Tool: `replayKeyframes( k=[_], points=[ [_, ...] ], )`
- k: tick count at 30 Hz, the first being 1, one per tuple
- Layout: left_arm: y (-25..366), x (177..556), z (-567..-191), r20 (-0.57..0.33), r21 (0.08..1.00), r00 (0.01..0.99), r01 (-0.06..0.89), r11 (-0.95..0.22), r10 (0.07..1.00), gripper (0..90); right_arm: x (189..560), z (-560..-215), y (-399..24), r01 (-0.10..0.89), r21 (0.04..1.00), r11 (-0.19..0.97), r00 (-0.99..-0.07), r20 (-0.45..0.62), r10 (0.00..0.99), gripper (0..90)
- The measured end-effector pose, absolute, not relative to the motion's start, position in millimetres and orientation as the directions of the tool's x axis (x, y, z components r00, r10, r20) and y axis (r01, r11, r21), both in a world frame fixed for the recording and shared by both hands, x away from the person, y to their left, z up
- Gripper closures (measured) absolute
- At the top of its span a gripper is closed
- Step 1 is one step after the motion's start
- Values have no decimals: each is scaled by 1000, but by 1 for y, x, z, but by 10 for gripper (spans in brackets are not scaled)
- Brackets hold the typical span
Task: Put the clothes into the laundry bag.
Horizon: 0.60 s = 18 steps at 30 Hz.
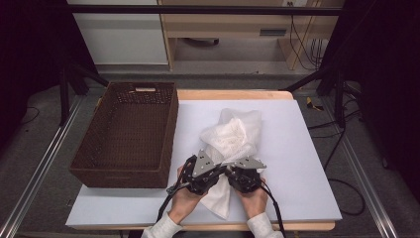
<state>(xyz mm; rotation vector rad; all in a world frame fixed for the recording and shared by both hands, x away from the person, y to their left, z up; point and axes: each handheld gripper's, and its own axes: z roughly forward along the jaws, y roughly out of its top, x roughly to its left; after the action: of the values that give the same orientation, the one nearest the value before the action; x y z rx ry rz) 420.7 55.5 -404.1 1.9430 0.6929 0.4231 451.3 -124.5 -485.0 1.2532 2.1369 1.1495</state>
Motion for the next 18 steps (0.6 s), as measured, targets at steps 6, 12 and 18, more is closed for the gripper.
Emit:
replayKeyframes(
  k=[6, 12, 18],
  points=[
    [58, 415, -395, -31, 900, 795, 286, -328, 606, 878, 459, -466, -122, 450, 879, 158, -519, 113, 848, 809],
    [57, 398, -382, 17, 901, 812, 241, -362, 584, 881, 480, -466, -121, 384, 922, 50, -406, 120, 906, 818],
    [64, 409, -393, -13, 897, 804, 271, -348, 594, 879, 494, -481, -116, 403, 910, 100, -330, 43, 943, 777]
  ],
)
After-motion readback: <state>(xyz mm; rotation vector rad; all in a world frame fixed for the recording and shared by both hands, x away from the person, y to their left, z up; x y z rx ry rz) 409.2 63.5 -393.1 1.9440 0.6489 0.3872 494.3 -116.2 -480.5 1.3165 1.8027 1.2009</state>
